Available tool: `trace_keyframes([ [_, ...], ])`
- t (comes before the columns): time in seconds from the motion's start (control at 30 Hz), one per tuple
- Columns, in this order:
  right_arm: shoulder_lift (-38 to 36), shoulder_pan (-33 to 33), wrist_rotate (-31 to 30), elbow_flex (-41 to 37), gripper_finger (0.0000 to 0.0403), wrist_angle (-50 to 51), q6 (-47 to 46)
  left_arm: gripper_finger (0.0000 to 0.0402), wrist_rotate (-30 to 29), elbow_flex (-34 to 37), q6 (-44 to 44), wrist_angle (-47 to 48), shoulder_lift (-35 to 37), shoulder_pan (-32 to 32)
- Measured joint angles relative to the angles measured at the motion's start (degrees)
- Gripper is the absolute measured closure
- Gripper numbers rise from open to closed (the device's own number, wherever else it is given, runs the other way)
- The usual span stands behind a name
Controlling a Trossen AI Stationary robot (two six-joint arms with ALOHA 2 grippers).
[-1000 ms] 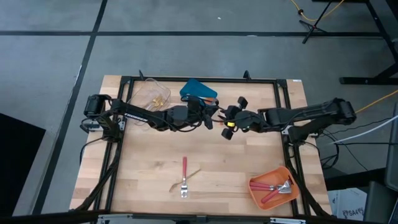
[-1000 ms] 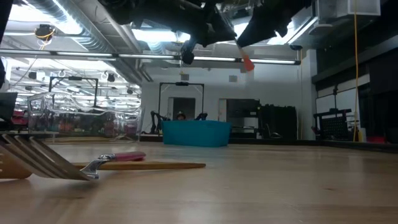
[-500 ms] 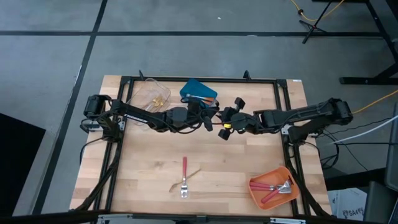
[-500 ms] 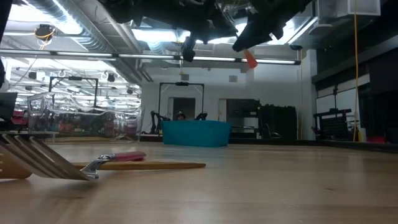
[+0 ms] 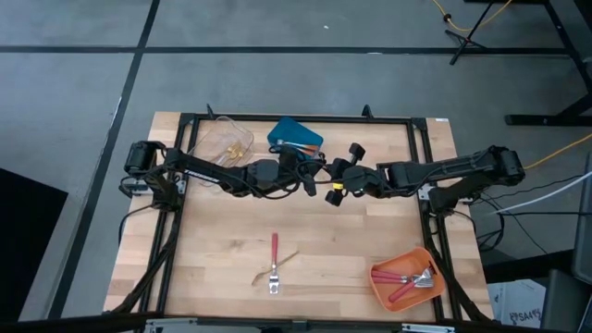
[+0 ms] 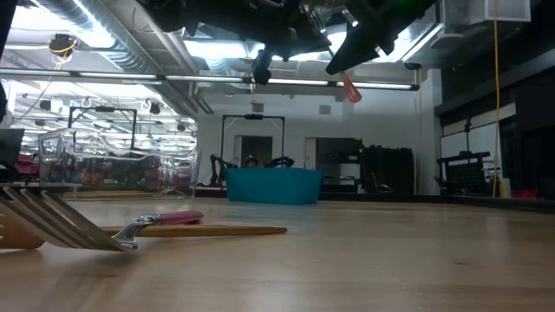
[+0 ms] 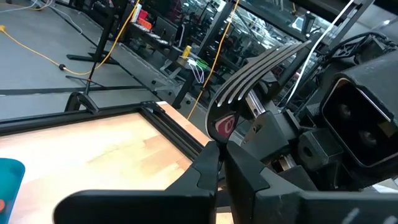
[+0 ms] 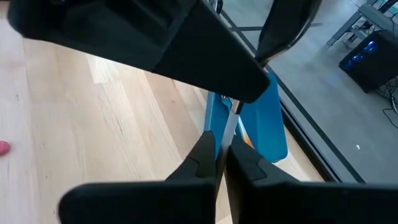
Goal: Sort silverware by color (type)
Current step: Put the orange fork into the blue bin
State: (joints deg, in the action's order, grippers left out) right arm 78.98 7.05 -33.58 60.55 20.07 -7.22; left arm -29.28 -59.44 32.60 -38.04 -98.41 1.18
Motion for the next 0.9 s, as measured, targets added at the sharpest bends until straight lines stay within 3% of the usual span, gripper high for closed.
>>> trace_keyframes([
  [0.27, 0.0, 0.0, 0.1, 0.0, 0.0401, -0.03, 0.15, 0.0391, 0.07, 0.0, -0.19, 0.27, 0.0, -0.04],
  [0.47, 0.0, 0.0, 0.27, 0.0, 0.0402, -0.56, 0.48, 0.0355, 0.78, 0.0, -0.13, 0.52, 0.0, -0.31],
  [0.77, 0.0, -2.13, 7.11, 0.0, 0.0402, 0.01, 0.23, 0.0326, 0.52, -0.03, -7.62, 2.4, -0.01, -0.12],
  [0.9, 0.0, -4.28, 9.42, 0.0, 0.0402, 0.17, 0.18, 0.0326, 0.48, -0.04, -10.25, 9.0, 1.87, -0.03],
])
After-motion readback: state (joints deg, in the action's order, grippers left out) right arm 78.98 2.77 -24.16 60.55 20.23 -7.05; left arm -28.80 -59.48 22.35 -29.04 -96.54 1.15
